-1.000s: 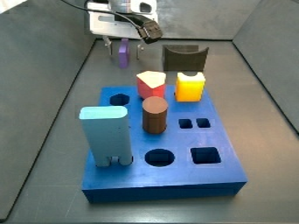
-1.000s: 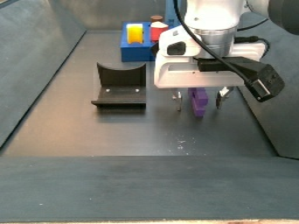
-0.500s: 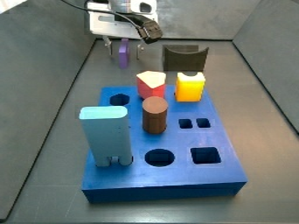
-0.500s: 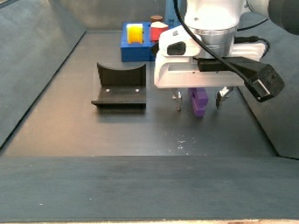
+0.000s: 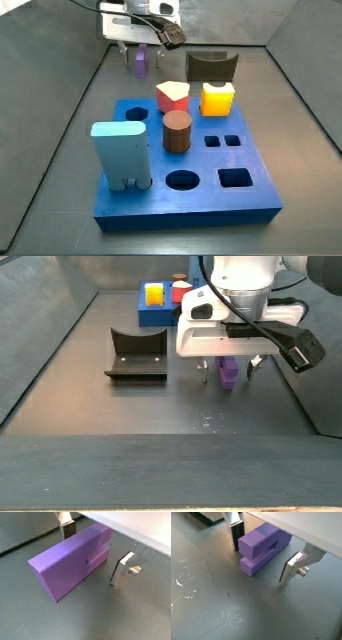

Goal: Pick up the double-square object. Move up. Rotate the double-square object. Place the double-square object on the fixture. Regrasp the double-square object. Move to above the board. Insert the double-square object.
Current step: Rotate the double-square object, then move up.

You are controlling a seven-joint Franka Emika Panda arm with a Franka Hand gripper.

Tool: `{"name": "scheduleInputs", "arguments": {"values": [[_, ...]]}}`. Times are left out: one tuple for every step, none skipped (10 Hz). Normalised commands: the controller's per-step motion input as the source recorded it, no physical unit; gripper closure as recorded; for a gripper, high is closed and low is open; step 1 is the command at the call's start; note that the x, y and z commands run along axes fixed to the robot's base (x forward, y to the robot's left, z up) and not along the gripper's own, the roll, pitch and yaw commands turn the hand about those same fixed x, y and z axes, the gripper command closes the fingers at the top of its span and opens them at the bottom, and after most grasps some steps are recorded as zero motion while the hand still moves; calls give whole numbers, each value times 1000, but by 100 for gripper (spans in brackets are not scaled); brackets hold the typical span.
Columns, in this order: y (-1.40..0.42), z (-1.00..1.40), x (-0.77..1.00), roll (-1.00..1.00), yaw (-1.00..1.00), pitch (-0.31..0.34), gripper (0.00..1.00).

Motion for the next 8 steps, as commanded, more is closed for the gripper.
{"name": "scheduleInputs", "arguments": {"values": [[16,-183,18,31,3,-7,0],[16,-183,18,31,3,-7,0],[16,-183,18,31,3,-7,0],[16,-183,18,31,3,-7,0],[16,-183,18,31,3,-7,0],[16,-183,18,31,3,-7,0],[0,0,0,0,0,0,100],[0,1000,0,0,0,0,100]]}}
